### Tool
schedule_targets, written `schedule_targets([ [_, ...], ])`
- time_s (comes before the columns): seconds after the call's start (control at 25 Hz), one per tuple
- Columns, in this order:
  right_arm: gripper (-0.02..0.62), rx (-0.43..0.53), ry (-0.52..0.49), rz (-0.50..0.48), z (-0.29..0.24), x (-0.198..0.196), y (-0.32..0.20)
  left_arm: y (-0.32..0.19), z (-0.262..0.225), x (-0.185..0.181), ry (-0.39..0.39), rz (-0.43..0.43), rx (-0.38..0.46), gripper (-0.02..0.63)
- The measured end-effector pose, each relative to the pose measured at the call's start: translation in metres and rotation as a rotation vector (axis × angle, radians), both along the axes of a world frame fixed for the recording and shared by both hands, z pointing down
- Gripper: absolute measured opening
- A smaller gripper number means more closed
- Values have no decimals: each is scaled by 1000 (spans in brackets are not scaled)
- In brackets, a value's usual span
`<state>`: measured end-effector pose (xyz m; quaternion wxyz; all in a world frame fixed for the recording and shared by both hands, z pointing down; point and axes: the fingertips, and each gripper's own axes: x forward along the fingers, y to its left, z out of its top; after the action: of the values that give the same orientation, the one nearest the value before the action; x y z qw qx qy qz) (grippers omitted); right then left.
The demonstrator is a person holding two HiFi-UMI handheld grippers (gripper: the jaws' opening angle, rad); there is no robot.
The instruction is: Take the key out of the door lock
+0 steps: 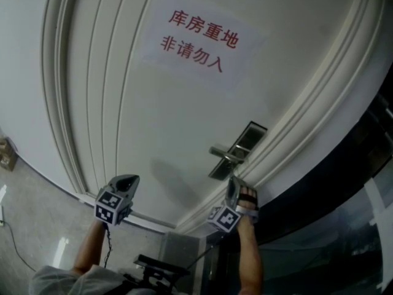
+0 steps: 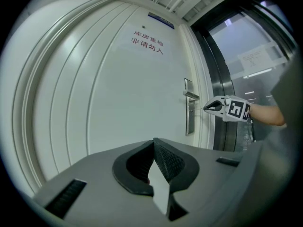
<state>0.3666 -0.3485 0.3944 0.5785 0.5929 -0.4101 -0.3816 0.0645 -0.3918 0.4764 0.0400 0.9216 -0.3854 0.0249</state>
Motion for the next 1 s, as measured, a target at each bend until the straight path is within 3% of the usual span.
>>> schedule_targets([
  [0.16,20,38,-61,11,-6,1,17,5,-2,2,-2,11,12,5],
  [0.36,20,107,-301,-18,-11,-8,44,15,-5,6,-7,32,20,5],
  [1.0,20,299,-917,-46,-7,-29,112,45,-20,12,-4,64,74,5],
])
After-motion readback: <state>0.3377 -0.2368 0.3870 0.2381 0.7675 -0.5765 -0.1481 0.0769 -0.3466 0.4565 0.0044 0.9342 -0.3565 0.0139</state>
